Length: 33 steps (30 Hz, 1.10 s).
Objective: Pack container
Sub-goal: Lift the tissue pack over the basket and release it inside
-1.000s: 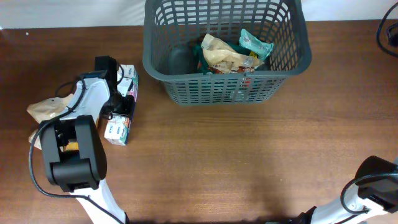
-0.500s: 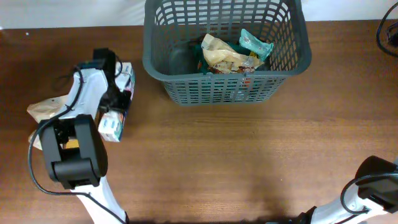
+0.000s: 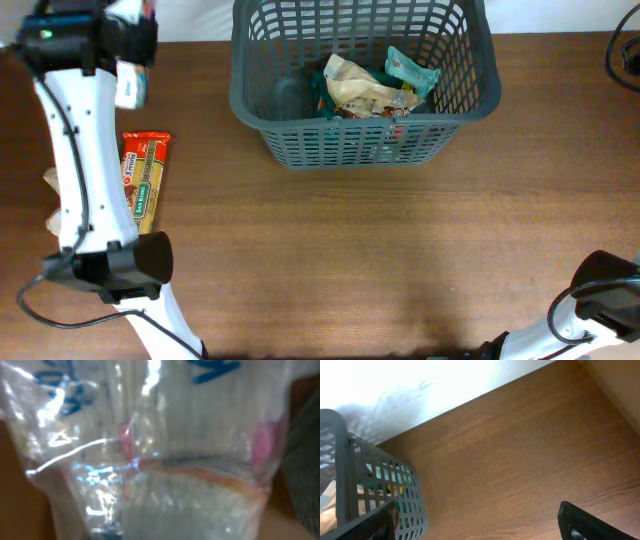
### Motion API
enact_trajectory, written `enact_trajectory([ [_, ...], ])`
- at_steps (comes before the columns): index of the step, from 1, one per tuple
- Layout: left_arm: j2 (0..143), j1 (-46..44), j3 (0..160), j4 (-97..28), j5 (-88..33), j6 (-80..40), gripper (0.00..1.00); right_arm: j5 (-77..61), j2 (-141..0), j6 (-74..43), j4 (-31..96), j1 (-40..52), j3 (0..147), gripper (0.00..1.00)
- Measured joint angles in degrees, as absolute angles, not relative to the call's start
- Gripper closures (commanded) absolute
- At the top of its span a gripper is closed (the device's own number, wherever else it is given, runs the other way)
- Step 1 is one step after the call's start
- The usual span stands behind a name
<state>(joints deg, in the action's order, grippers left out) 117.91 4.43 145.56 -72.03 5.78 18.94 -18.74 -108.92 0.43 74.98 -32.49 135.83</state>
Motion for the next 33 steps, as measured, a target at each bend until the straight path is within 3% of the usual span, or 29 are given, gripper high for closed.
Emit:
enact_trajectory([
  [6,117.9,-3.1,155.7,-70.4,1.4,32.4,0.98,-18.7,-108.9,0.4,75.0,-32.5,135.8,0.01],
  [15,118.1,-20.3,156.3,-68.2,-7.5,55.8,0.98,-18.7,-108.9,0.3,75.0,-32.5,135.8,0.01],
  [22,126.3,-26.2,156.3,-69.2,-10.3,64.4,0.98,-18.7,-108.9,0.4,75.0,-32.5,135.8,0.01],
  [23,127.9,-26.2,156.3,-69.3,-10.3,64.7,0.89,-18.8,-108.9,0.4,75.0,-32.5,135.8,0.01],
  [25,131.5,-26.2,156.2,-69.3,-10.3,65.1,0.59,-18.8,-108.9,0.4,75.0,-32.5,135.8,0.01],
  [28,136.5,-26.1,156.0,-69.6,-10.1,65.0,0.36,-18.7,-108.9,0.4,75.0,-32.5,135.8,0.01],
  [30,138.1,-26.1,155.8,-70.0,-10.1,64.1,0.29,-18.8,-108.9,0.4,75.0,-32.5,135.8,0.01],
  [33,138.5,-26.1,155.7,-70.7,-10.1,63.4,0.30,-18.7,-108.9,0.3,75.0,-32.5,135.8,0.01],
])
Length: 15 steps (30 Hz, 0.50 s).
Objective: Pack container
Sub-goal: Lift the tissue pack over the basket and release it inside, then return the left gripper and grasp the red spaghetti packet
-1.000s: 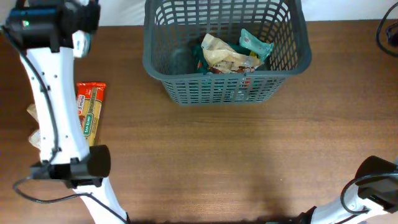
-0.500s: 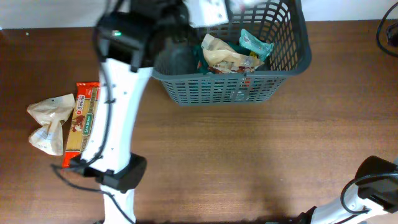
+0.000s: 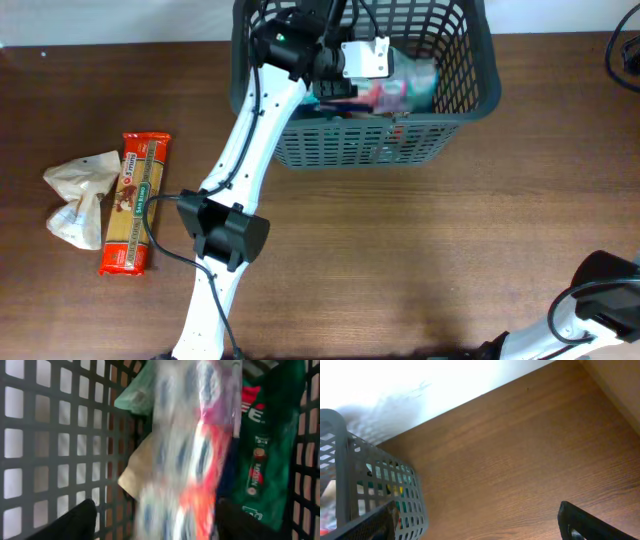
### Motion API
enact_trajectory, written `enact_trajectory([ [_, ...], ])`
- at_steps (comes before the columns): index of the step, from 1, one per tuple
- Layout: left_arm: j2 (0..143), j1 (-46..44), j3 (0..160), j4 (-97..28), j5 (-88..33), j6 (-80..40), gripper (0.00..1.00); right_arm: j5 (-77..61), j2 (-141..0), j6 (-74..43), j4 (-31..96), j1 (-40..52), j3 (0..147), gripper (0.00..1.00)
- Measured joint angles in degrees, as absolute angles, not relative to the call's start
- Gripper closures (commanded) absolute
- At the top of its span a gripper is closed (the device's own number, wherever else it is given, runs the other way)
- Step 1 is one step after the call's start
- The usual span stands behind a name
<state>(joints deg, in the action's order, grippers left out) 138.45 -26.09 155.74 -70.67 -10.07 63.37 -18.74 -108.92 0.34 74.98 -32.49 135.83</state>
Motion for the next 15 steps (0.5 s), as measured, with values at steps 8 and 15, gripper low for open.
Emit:
enact_trajectory([
  [8,138.0,-26.0,156.0,-71.1,-1.9,55.5,0.19,-18.7,-108.9,0.3,75.0,-32.5,135.8,0.01],
  [15,129.0,-22.1,155.9,-73.0,2.6,47.8,0.17,-18.7,-108.9,0.3,75.0,-32.5,135.8,0.01],
])
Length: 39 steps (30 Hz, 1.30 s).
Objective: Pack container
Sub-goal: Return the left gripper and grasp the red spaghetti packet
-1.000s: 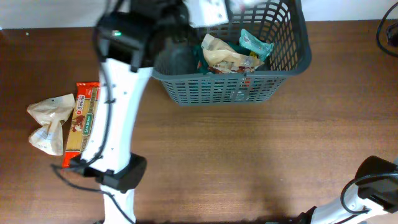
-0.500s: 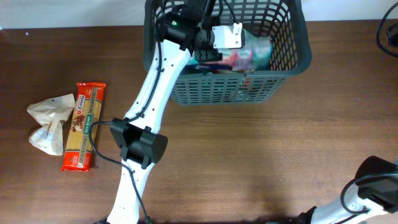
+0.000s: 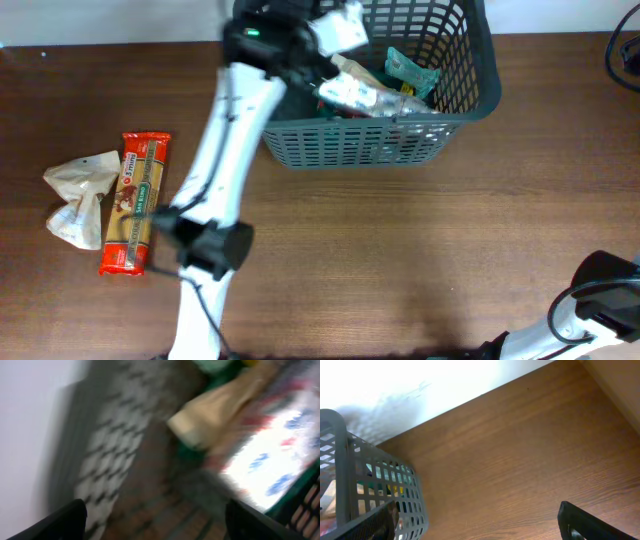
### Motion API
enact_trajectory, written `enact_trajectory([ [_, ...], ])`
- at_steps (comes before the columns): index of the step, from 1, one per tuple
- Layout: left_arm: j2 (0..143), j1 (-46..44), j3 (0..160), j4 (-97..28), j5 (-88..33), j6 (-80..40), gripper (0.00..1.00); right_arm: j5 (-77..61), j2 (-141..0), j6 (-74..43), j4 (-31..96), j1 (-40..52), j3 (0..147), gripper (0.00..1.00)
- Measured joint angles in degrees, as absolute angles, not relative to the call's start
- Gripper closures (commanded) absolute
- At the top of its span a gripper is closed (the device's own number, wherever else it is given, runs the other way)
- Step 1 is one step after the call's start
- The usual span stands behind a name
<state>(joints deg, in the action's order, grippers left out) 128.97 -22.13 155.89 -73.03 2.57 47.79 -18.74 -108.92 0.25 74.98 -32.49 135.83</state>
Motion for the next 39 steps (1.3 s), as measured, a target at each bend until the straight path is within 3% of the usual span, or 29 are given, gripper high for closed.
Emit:
enact_trajectory([
  [7,107.2,-11.9,151.7,-74.1,4.0,45.6,0.13,-18.8,-108.9,0.3,75.0,-32.5,135.8,0.01],
  [14,87.8,3.5,132.1,-77.2,4.4,42.3,0.13,-18.8,-108.9,0.2,75.0,-32.5,135.8,0.01],
  [15,86.8,6.2,128.1,-76.6,4.4,41.0,0.05,-18.8,-108.9,0.3,75.0,-32.5,135.8,0.01],
  [16,86.5,8.0,124.9,-76.1,4.1,40.1,0.00,-18.7,-108.9,0.2,75.0,-32.5,135.8,0.01],
  [29,90.5,27.4,79.0,-57.6,-7.0,29.6,0.00,-18.8,-108.9,0.2,75.0,-32.5,135.8,0.01],
  [39,93.7,27.6,72.8,-51.9,-8.3,27.1,0.02,-18.8,-108.9,0.2,75.0,-32.5,135.8,0.01],
])
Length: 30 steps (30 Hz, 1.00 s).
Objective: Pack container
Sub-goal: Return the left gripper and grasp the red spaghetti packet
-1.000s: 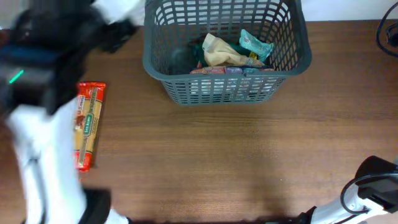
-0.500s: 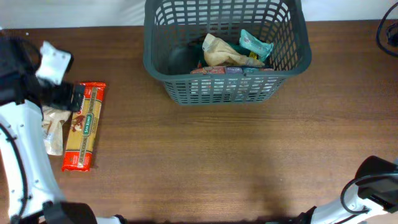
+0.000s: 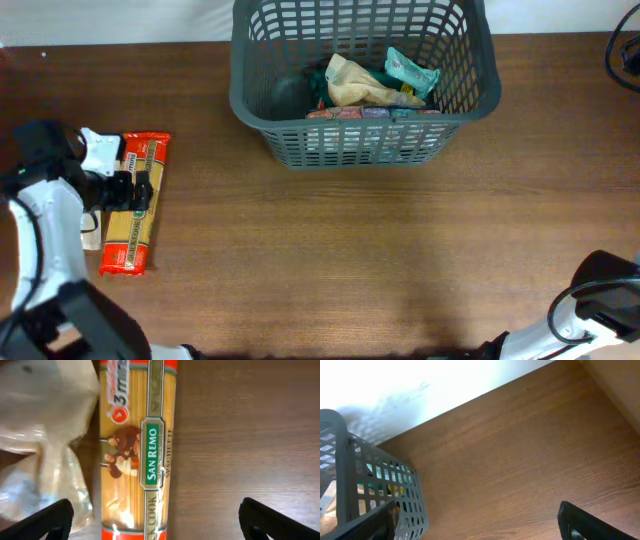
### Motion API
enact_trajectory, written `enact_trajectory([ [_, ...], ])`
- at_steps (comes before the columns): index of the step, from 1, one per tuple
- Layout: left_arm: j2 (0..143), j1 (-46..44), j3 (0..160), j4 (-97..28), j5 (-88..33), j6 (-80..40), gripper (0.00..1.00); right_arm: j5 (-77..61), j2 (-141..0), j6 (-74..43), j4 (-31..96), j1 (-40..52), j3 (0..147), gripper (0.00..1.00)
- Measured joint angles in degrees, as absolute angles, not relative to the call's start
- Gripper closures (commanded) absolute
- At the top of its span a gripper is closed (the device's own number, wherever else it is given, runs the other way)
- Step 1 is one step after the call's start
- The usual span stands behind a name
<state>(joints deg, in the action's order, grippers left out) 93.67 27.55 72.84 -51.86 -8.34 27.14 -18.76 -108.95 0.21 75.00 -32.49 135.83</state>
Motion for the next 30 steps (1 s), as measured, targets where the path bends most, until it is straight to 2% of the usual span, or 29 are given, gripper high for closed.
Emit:
enact_trajectory([
  [6,102.3,27.5,72.7,-49.8,-4.9,26.4,0.07,-18.8,-108.9,0.3,75.0,-32.5,135.8,0.01],
  [20,111.4,27.5,72.6,-47.2,-0.2,25.6,0.11,-18.8,-108.9,0.2,75.0,-32.5,135.8,0.01],
  [21,111.8,27.5,72.6,-47.2,-0.1,25.6,0.18,-18.8,-108.9,0.2,75.0,-32.5,135.8,0.01],
  [23,113.2,27.5,72.7,-46.9,0.9,25.5,0.24,-18.8,-108.9,0.3,75.0,-32.5,135.8,0.01],
  [25,113.3,27.5,72.8,-46.9,0.9,25.5,0.38,-18.7,-108.9,0.2,75.0,-32.5,135.8,0.01],
  [27,113.3,27.5,72.8,-46.9,0.9,25.3,0.81,-18.8,-108.9,0.2,75.0,-32.5,135.8,0.01],
  [28,113.3,27.5,72.8,-46.9,0.9,25.3,0.98,-18.8,-108.9,0.2,75.0,-32.5,135.8,0.01],
  [30,113.3,27.4,73.4,-47.5,0.9,25.2,0.98,-18.8,-108.9,0.2,75.0,-32.5,135.8,0.01],
])
